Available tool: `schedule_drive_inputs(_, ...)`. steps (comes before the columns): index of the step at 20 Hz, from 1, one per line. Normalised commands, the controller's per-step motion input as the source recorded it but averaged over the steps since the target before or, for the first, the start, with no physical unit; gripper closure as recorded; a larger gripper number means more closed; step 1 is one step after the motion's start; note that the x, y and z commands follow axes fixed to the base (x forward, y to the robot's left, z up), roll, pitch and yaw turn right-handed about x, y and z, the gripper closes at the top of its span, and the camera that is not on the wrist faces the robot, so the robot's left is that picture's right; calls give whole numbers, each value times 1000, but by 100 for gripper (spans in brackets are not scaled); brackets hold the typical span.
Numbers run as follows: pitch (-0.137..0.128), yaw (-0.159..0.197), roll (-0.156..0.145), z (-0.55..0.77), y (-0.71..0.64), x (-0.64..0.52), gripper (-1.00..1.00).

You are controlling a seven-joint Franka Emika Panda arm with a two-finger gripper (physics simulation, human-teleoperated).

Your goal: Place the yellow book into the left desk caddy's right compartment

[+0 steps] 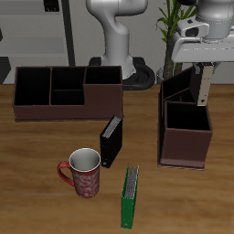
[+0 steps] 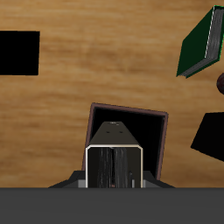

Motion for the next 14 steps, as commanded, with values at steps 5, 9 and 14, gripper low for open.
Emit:
schedule_drive_inputs(5,4,-4,-28,-94,-152,91,100)
schedule_drive_inputs(9,9,-15,-26,-53,-147,28,100)
schedule_drive_inputs(14,18,-19,2,-161,-81,30,100)
